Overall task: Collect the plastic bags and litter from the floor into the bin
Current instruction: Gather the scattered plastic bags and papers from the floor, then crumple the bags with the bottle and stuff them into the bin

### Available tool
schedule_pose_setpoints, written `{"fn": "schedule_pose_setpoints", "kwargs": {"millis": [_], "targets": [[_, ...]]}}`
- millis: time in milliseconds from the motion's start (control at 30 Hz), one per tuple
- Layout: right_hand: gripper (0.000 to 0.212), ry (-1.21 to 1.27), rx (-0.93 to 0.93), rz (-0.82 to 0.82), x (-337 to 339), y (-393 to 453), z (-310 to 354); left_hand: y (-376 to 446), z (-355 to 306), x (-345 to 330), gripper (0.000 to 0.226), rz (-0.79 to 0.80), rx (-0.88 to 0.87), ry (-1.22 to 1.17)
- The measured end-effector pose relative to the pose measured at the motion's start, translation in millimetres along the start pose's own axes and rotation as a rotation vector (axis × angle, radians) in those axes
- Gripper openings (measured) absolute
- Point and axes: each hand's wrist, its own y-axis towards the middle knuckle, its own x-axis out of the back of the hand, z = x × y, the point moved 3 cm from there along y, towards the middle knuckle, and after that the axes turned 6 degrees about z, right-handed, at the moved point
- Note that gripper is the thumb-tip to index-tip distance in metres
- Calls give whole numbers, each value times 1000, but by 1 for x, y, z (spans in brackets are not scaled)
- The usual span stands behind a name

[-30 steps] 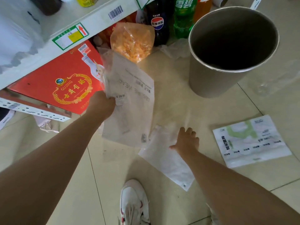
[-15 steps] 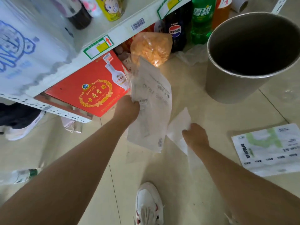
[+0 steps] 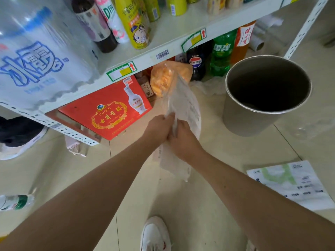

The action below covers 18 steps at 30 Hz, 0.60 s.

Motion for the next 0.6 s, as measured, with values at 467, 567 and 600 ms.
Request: {"fn": "schedule_pose_setpoints", "kwargs": {"millis": [467, 567, 600], "targets": [[46, -234, -95, 29, 105, -88, -71, 10, -29, -81, 32, 177, -129, 169], [27, -505, -223, -90, 140, -114, -129, 12, -32, -98, 31, 160, -146, 285], [22, -595, -298, -110, 151, -124, -153, 13, -31, -101, 31, 155, -145, 307]]}}
